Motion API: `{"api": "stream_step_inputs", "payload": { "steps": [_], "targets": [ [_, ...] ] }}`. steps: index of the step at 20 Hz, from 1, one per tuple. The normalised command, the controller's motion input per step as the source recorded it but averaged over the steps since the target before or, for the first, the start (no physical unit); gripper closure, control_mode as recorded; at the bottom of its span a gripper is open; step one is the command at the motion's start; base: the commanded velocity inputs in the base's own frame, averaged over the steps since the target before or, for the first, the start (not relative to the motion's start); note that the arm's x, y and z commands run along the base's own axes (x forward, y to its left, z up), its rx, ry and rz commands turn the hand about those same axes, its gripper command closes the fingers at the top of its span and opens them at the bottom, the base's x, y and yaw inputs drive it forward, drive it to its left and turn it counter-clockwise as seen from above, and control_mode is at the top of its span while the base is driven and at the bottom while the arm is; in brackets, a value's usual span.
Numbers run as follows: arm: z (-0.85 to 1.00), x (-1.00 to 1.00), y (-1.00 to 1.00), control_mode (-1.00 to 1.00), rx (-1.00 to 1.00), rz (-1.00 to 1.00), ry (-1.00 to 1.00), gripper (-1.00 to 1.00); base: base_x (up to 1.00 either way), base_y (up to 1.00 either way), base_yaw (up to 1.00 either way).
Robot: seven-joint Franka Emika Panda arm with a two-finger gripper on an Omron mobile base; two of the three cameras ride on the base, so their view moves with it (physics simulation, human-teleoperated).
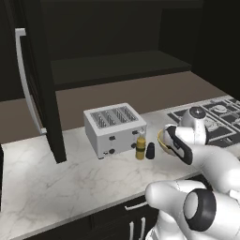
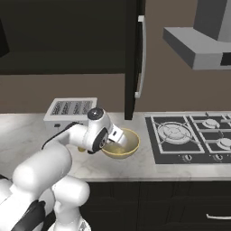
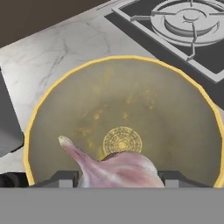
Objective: Retrieve the bottle and the shaker from the cabinet and place them next to the mixing bowl on the counter. Then add garlic from the fridge to the mixing bowl.
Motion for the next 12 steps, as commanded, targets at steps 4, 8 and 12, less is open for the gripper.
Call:
{"api": "stream_step_inputs", "payload": {
  "steps": [4,8,12],
  "targets": [
    [-0.11,0.10,-0.12,-1.00,0.00,0.00,0.04,1.00,0.00,0.00,0.00],
    [-0.15,0.12,-0.07,-1.00,0.00,0.00,0.03,1.00,0.00,0.00,0.00],
    [-0.16,0.13,-0.09,-1.00,0.00,0.00,0.00,-1.00,0.00,0.00,0.00]
  ]
}}
